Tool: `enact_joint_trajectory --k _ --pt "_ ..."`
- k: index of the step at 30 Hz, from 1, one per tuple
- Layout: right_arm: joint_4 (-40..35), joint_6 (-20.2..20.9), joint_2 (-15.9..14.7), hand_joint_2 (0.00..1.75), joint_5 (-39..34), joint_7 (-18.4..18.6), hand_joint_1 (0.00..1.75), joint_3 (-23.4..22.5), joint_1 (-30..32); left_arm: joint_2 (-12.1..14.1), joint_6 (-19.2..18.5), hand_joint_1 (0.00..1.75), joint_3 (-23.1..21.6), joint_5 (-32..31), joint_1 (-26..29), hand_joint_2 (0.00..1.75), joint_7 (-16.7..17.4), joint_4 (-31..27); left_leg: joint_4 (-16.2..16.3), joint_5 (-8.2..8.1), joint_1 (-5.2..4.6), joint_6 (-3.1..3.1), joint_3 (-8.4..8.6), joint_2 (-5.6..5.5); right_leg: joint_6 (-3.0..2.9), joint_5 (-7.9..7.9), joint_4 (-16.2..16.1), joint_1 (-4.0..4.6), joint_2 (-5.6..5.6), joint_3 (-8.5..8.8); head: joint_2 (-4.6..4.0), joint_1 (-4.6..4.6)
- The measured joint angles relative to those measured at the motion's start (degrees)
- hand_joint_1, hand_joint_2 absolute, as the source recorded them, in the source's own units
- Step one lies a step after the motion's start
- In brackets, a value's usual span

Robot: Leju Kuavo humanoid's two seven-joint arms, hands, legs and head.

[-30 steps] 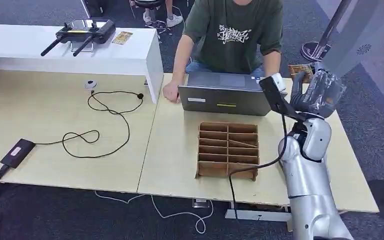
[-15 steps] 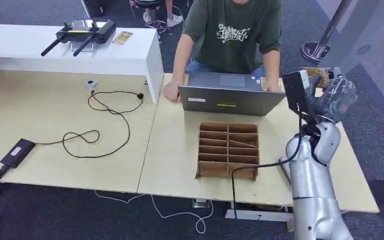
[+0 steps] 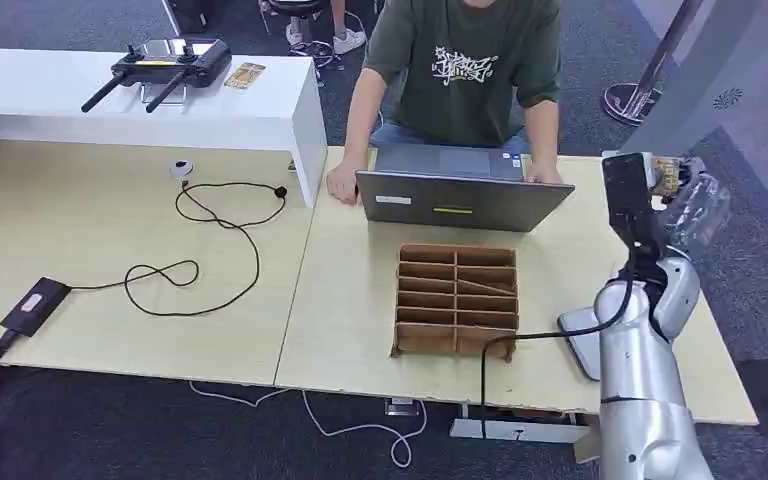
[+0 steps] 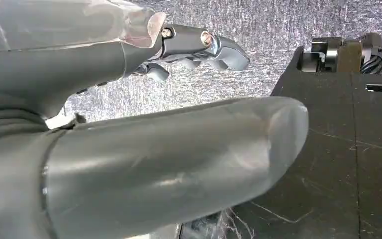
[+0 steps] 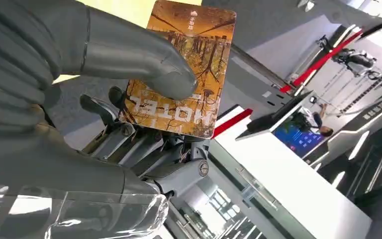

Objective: Pass the card to the sensor for recognition and then transmit it.

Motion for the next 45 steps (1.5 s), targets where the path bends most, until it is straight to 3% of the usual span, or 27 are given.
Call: enact_joint_trajectory --k 25,30,45 --pt "0.04 -1.44 -2.69 1.75 2.67 1.29 1.75 -1.48 3.16 0.06 0.57 0.0 -0.33 0.46 0.11 0.0 0.02 0.0 0.0 -0.01 -0.01 0.02 0.0 0.0 0.0 0.0 -0.02 -0.01 0.0 0.0 0.0 0.0" --pt "-0.98 2.38 -3.28 1.75 -1.77 0.07 1.75 -2.38 4.7 0.33 1.05 0.0 -0.35 1.05 0.57 0.0 0.0 0.0 0.0 -0.02 0.0 0.02 0.0 0.01 0.0 0.0 -0.02 0.0 0.0 0.0 0.0 0.0" --pt "-4.02 5.71 -4.06 1.75 -7.8 -1.31 1.75 -8.07 11.59 0.48 1.79 0.0 -0.46 1.79 1.19 0.0 0.09 0.0 0.0 -0.03 -0.01 0.03 -0.03 -0.02 0.02 -0.02 -0.04 -0.01 -0.02 0.0 0.0 0.0"
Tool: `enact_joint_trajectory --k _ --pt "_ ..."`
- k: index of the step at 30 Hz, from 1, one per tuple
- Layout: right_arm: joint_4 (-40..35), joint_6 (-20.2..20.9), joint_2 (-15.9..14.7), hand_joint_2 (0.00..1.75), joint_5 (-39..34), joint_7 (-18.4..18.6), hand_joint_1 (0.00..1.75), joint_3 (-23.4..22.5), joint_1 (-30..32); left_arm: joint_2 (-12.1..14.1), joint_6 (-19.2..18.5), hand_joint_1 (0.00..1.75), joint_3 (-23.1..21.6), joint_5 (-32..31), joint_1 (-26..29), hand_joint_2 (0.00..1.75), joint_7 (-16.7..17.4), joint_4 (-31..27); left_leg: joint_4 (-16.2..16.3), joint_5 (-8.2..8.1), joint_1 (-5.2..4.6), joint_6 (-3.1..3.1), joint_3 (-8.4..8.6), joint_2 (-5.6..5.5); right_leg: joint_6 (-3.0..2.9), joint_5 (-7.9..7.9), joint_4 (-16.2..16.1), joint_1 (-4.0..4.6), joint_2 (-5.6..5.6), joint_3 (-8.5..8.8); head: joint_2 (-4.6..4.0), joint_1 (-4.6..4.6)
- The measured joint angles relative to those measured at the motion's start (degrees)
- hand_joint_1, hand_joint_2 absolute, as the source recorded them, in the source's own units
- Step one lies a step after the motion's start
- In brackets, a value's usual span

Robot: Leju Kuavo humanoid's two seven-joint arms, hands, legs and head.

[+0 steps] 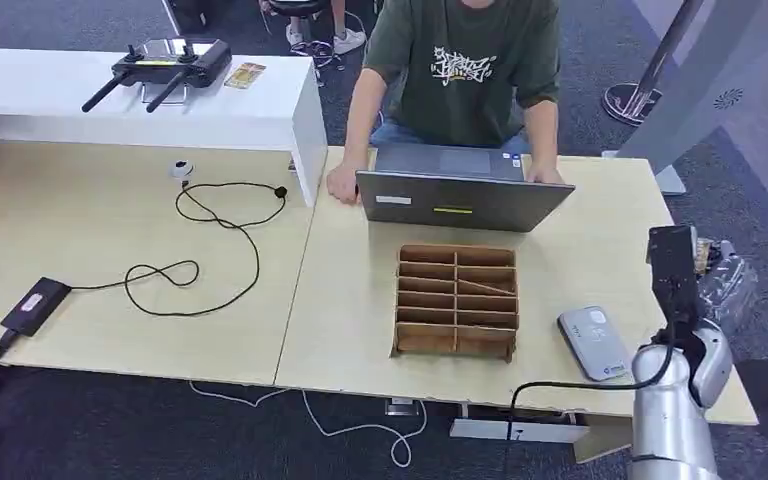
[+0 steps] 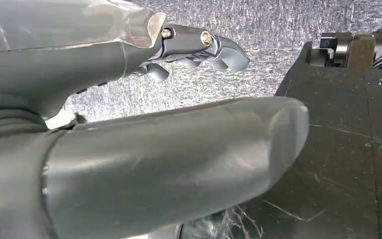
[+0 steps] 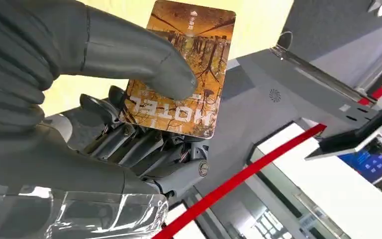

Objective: Pass the card to the sensor for recognition and then transmit it.

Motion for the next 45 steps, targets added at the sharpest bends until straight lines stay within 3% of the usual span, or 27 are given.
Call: enact_joint_trajectory --k 14,19,27,34,45 --pt "-0.46 0.04 0.0 1.75 -0.02 -0.04 1.75 -2.25 2.16 0.0 0.24 0.0 -0.48 0.09 0.04 0.0 0.09 0.0 0.0 0.0 0.0 0.0 0.0 0.01 0.0 0.0 0.01 0.0 0.01 0.0 0.0 0.0" --pt "-0.11 2.9 0.0 1.75 -2.25 -0.65 1.75 -3.03 2.15 0.0 0.26 0.0 -0.83 0.09 0.05 0.0 0.09 0.0 0.0 0.0 0.0 0.0 0.0 0.0 0.01 0.0 0.0 0.0 0.0 0.0 0.0 0.0" --pt "3.52 3.21 -0.22 1.75 -2.45 -1.46 1.75 -4.87 2.01 0.0 0.26 0.0 -0.94 0.42 0.05 0.0 0.07 0.0 0.0 0.0 0.0 0.0 -0.02 0.0 0.01 0.0 0.0 0.0 0.0 0.0 0.0 0.0" --pt "7.43 4.65 -0.68 1.75 -2.08 -1.07 1.75 -5.88 1.43 0.0 0.39 0.0 -0.96 0.79 0.07 0.0 0.11 0.0 0.0 0.0 0.0 0.0 -0.02 0.0 0.01 0.0 0.0 0.0 0.0 0.0 0.0 0.0" --pt "6.99 7.17 -0.31 1.75 -3.13 0.94 1.75 -6.29 5.25 0.04 1.01 0.0 -0.96 1.6 0.4 0.0 0.42 0.0 0.0 -0.05 0.0 -0.01 -0.03 -0.01 0.03 -0.03 0.0 0.0 -0.01 -0.01 0.0 0.0"
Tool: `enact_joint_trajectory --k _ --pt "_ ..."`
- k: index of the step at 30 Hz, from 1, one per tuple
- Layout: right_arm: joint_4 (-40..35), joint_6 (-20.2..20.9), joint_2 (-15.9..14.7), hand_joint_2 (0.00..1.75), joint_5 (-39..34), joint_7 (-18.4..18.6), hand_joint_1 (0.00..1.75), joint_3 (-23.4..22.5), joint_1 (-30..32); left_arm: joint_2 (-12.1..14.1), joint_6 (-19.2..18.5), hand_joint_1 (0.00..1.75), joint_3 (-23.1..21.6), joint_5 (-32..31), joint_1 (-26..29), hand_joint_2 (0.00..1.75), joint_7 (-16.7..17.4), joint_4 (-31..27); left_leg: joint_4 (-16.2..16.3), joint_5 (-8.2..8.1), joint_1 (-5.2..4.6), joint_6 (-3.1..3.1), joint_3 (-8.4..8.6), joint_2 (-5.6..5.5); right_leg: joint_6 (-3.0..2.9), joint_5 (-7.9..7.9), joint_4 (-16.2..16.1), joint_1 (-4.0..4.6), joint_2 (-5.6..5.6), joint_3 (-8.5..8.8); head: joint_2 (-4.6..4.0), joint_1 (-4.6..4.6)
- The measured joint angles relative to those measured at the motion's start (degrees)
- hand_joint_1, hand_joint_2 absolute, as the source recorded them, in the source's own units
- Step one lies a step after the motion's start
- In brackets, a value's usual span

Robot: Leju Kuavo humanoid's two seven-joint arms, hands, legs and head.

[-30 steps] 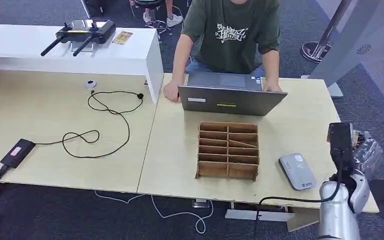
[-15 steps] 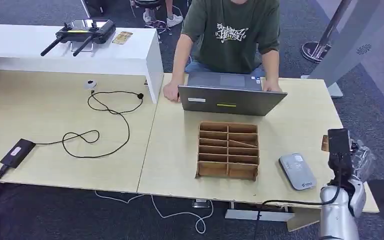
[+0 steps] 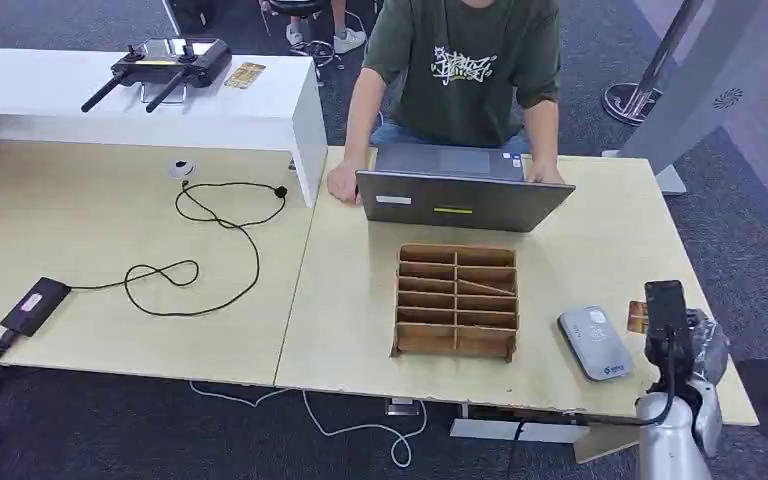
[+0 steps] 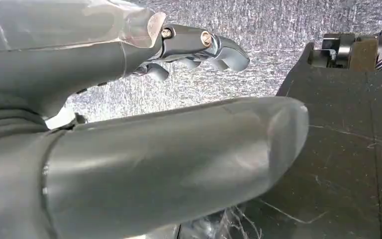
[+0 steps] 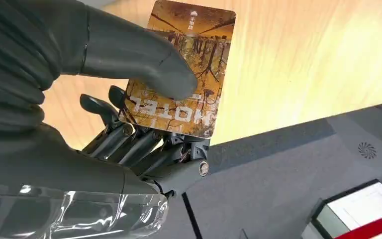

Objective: Pass the card to the sensor for recognition and then transmit it.

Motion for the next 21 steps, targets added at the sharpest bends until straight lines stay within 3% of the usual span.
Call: enact_joint_trajectory --k 17,21 --pt "-3.65 1.81 0.72 1.75 0.26 2.08 1.75 -1.46 3.75 0.28 0.28 0.0 -0.39 0.2 0.19 0.0 0.0 0.0 0.0 0.0 0.0 0.0 0.0 0.01 0.0 0.0 0.0 0.0 0.0 0.0 0.0 0.0" --pt "-3.93 0.55 0.92 1.75 0.98 1.55 1.75 -1.51 3.9 0.28 0.39 0.0 -0.42 0.28 0.2 0.0 0.0 0.0 0.0 0.0 0.0 0.0 0.0 0.01 0.0 0.0 0.0 0.0 0.0 0.0 0.0 0.0"
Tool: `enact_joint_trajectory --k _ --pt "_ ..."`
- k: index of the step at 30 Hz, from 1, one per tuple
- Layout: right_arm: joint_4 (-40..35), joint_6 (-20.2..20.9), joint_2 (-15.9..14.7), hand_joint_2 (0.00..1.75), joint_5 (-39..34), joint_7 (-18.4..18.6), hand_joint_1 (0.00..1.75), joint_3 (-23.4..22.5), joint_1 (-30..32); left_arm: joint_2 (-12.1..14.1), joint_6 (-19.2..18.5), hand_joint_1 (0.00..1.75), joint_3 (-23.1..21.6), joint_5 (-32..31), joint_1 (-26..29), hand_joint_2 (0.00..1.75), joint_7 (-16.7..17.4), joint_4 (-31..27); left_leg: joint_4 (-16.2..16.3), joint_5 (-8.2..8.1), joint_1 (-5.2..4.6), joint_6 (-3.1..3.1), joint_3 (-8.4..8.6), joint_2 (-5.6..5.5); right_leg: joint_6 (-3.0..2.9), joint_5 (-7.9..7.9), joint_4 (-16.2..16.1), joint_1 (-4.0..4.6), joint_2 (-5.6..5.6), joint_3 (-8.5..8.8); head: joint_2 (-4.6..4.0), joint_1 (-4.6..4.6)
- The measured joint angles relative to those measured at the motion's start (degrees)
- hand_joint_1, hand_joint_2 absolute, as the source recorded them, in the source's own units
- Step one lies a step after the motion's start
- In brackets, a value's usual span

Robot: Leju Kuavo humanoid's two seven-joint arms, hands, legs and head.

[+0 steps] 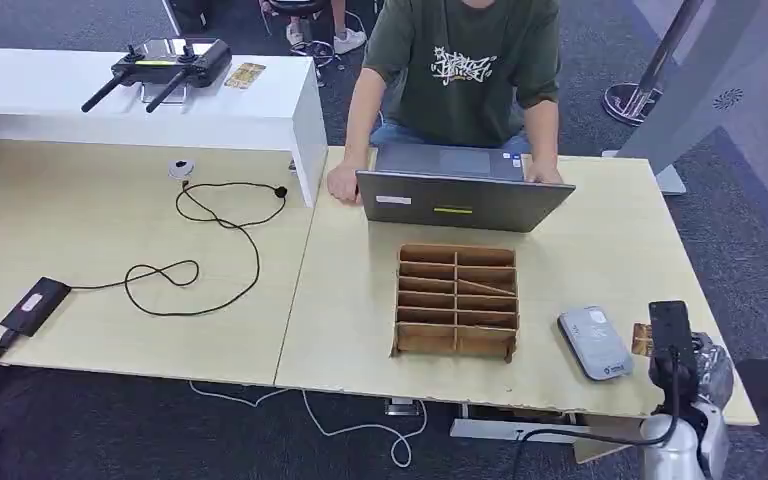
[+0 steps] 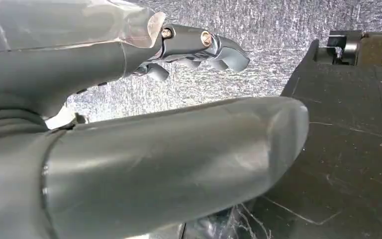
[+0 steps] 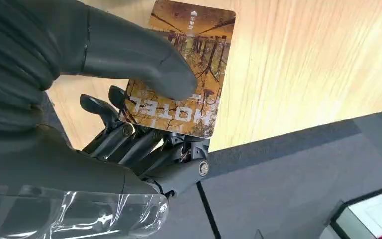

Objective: Pass the card to the sensor for recognition and then transmit it.

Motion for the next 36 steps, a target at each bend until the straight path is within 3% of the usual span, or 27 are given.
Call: enact_joint_trajectory --k 9,16,23,27,36 --pt "-3.28 -8.25 2.01 1.75 0.24 -5.78 1.75 0.33 0.16 0.0 0.48 0.0 0.0 0.59 0.04 0.0 -0.07 0.0 0.0 0.0 0.0 0.0 0.0 0.0 0.0 0.0 0.01 0.0 0.0 0.0 0.0 0.0" --pt "-7.63 -10.49 3.96 1.75 0.09 -7.74 1.75 1.33 1.05 0.0 0.41 0.0 0.0 0.79 0.04 0.0 -0.17 0.0 0.0 0.0 0.0 0.0 0.0 0.0 0.0 0.0 0.0 0.0 0.0 0.0 0.0 0.02" --pt "-10.78 -4.43 5.11 1.75 1.73 -3.19 1.75 3.74 3.07 0.02 0.02 0.0 0.0 0.92 0.01 0.0 -0.17 0.0 0.0 0.0 0.0 0.0 0.0 0.0 0.0 0.0 0.0 0.0 0.0 0.0 0.0 0.02" --pt "-10.95 1.58 5.4 1.75 2.08 0.31 1.75 5.51 4.44 0.04 -0.39 0.0 -0.02 0.92 -0.01 0.0 -0.17 0.0 0.0 0.0 0.0 0.0 0.0 0.0 0.0 -0.01 0.0 0.0 0.0 0.0 0.0 0.0" --pt "-9.16 5.88 5.4 1.75 0.24 2.97 1.75 6.51 4.76 0.11 -0.87 0.0 -0.42 0.92 -0.05 0.0 -0.17 0.0 0.0 0.0 0.0 0.0 0.0 0.0 0.0 -0.01 0.0 0.0 0.0 0.0 0.0 0.0"
